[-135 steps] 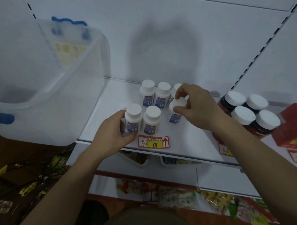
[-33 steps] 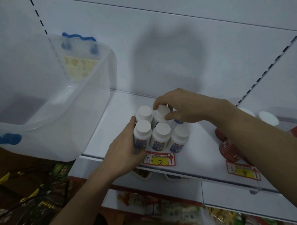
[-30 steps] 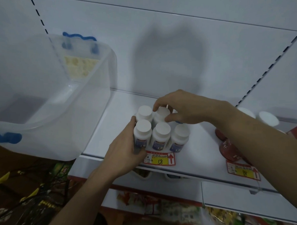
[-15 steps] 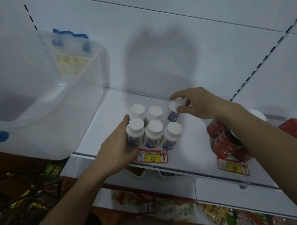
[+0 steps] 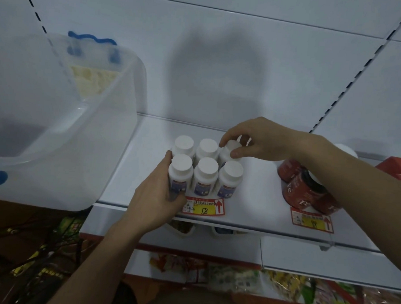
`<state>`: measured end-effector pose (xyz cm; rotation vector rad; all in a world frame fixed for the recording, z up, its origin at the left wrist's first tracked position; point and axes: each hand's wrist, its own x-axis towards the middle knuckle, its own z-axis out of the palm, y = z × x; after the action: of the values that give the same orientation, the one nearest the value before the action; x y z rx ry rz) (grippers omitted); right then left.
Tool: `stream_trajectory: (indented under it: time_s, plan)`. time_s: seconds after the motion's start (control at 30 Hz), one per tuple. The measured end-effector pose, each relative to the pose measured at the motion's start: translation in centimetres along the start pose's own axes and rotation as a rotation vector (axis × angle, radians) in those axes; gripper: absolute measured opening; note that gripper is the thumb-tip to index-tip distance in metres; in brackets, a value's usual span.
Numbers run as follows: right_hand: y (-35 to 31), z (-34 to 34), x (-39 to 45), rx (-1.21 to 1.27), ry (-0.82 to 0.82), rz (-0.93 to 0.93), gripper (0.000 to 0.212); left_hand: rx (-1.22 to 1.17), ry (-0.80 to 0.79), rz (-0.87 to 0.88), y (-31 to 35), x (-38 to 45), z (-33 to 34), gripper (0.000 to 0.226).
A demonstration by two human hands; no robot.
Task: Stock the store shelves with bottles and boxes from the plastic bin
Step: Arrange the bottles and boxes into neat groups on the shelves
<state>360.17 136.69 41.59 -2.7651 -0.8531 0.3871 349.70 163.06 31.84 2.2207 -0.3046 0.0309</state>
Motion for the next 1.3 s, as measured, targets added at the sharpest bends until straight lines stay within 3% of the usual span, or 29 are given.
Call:
stream_trajectory:
  time_s: [0.27,0.4,0.47,0.57,0.67,0.83,1.0,1.3]
  plan:
    - [-0.5,0.2,-0.6,0.058,-0.007,0.034,0.029,-0.016,-0.006,0.005,-0.1,0.2,0.0,0.064]
    - [-0.3,1.9,-3.3,0.388,0.293,0.145,0.033,-0.061,-0.049,0.029,-0.3,0.4,-0.1,0.063]
    - [-0.3,3.7,-5.0,0.477,0.389,0.189,0.051,-0.087,-0.063,0.038,-0.5,0.6,-0.4,0.061]
    - [-0.7,6.8,-6.3,0.51,0.288,0.256,0.109,-0.128,-0.08,0.045,-0.5,0.7,-1.1,0.068]
    - [-0.3,9.0,-6.1,0.587,0.193,0.237,0.131,-0.139,-0.152,0.078,-0.5,0.7,-1.3,0.073]
    - [-0.4,9.9,-5.1,0.694,0.178,0.166,0.122,-0.064,-0.203,0.13,-1.1,1.7,-2.1,0.084]
    - [-0.2,9.7,-4.6,0.701,0.15,0.179,0.119,0.014,-0.254,0.038,-2.3,3.5,-3.5,0.117]
    - [-0.3,9.8,-3.7,0.732,0.181,0.198,0.107,-0.029,-0.312,0.038,-2.3,4.9,-3.4,0.104]
